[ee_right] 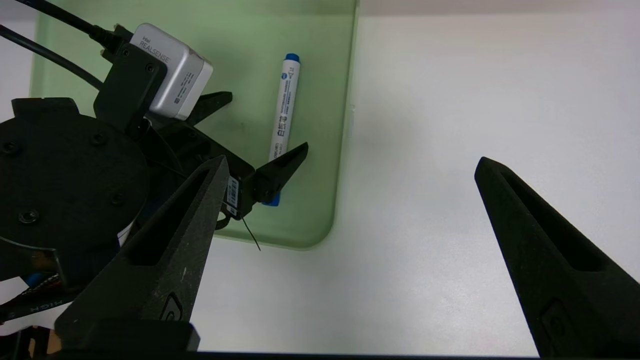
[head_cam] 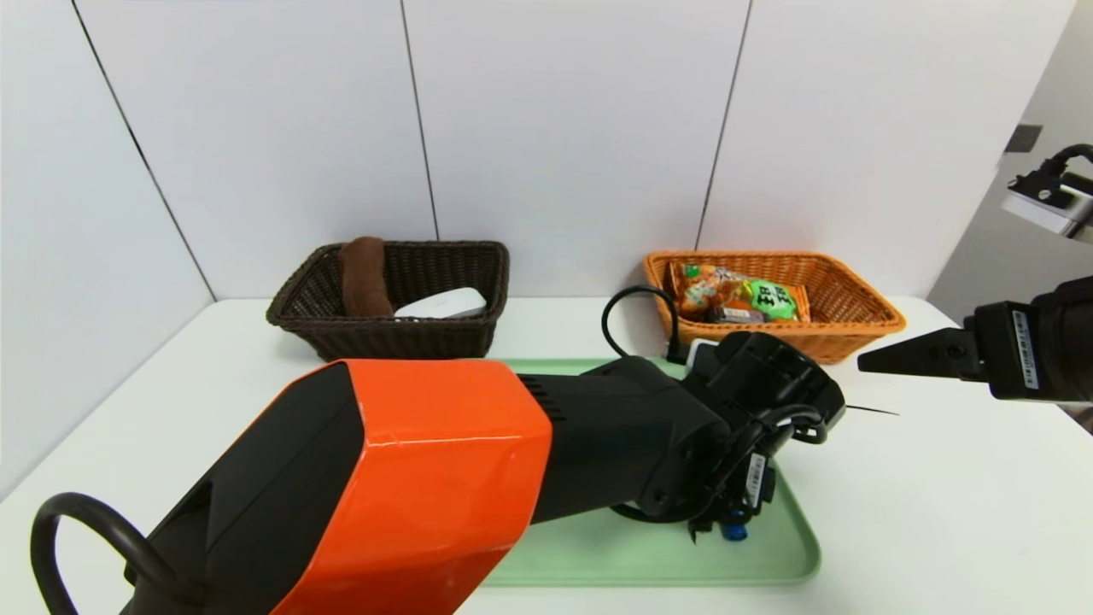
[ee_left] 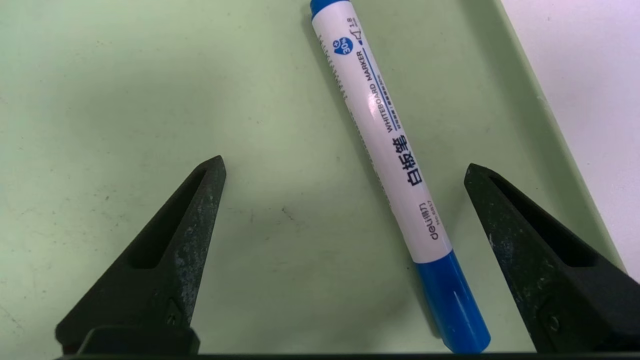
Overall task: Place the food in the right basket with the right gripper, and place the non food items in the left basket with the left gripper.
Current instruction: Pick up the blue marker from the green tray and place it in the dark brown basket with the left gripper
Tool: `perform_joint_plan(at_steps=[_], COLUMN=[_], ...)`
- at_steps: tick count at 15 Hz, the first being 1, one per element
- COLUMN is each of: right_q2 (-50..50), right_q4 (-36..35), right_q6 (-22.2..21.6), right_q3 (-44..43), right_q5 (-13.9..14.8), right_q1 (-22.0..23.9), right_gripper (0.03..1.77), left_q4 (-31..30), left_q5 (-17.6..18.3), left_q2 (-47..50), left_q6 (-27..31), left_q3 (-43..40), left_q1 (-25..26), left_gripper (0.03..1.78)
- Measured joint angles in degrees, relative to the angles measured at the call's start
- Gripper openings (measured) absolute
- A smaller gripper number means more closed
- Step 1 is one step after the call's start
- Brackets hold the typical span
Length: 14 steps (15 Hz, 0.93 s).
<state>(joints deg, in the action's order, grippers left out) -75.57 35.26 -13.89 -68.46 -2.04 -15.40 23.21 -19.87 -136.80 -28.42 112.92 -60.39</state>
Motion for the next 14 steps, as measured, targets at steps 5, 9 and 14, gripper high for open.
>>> perform_joint_plan(at_steps=[5,9,14], right_q2=[-0.06,-0.11,-0.09], right_q4=[-0.04,-0.09,-0.12], right_q6=[0.02,0.02,0.00], right_q3=[0.00,-0.06,-0.09], right_q5=[-0.11,-0.16,-0.16], right_q1=[0.11,0.10,0.11], right_gripper=[1.70,1.70,1.70], left_q4=[0.05,0.16,0.22], left_q5=[-0.07,-1.32,-1.60], left_q2=[-0.55,-0.94,-1.29], left_q6=[0.09,2.07,4.06], left_q3=[-0.02,-0.05,-0.11], left_q1=[0.44,0.28,0.28], left_gripper=[1.30,0.87,0.25])
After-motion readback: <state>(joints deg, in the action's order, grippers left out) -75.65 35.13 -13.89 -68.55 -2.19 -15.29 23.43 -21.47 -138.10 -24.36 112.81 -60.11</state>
